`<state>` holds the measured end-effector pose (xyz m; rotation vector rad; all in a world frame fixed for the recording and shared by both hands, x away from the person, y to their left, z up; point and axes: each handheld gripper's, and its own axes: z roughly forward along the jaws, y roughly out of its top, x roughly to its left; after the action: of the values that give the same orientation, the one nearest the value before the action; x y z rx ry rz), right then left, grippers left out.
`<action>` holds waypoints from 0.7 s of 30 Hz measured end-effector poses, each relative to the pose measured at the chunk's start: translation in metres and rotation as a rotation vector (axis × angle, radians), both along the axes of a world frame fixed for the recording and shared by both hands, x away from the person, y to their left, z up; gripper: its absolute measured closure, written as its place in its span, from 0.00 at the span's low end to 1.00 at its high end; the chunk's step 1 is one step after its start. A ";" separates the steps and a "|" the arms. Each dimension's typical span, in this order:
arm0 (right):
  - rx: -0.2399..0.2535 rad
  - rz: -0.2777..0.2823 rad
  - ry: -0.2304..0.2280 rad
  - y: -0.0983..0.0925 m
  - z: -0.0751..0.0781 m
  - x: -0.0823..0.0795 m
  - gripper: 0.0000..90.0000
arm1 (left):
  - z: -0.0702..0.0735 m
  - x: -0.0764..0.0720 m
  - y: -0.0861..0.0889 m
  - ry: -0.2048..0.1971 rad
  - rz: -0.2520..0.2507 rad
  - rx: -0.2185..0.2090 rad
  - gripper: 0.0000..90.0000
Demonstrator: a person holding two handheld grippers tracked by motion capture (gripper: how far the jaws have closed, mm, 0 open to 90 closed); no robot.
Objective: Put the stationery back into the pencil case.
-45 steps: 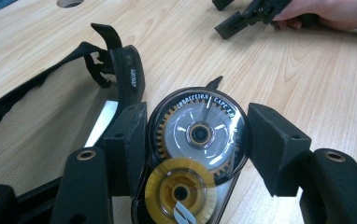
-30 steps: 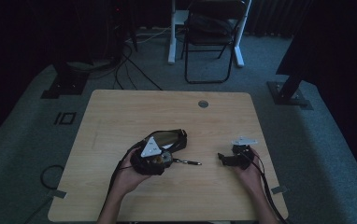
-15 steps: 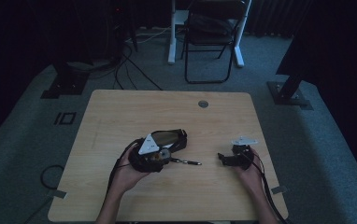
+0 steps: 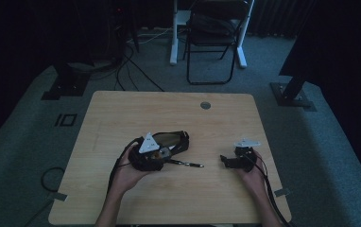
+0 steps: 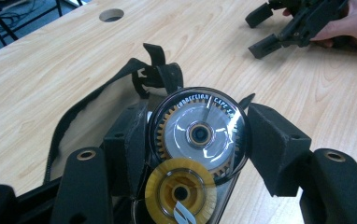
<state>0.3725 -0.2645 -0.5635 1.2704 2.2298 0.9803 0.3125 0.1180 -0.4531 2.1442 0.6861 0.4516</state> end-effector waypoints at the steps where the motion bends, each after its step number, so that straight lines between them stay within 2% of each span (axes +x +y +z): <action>1: 0.000 0.000 0.000 0.000 0.000 0.000 0.14 | 0.000 0.001 0.000 -0.003 0.003 0.001 0.46; 6: 0.000 0.000 0.000 0.000 0.000 0.000 0.14 | 0.000 0.005 0.001 -0.009 0.019 -0.010 0.46; 21: 0.000 0.000 0.000 0.000 0.000 0.000 0.14 | -0.003 0.015 -0.001 -0.013 0.062 0.006 0.46</action>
<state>0.3725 -0.2645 -0.5635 1.2705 2.2296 0.9804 0.3280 0.1173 -0.4564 2.1285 0.7461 0.5014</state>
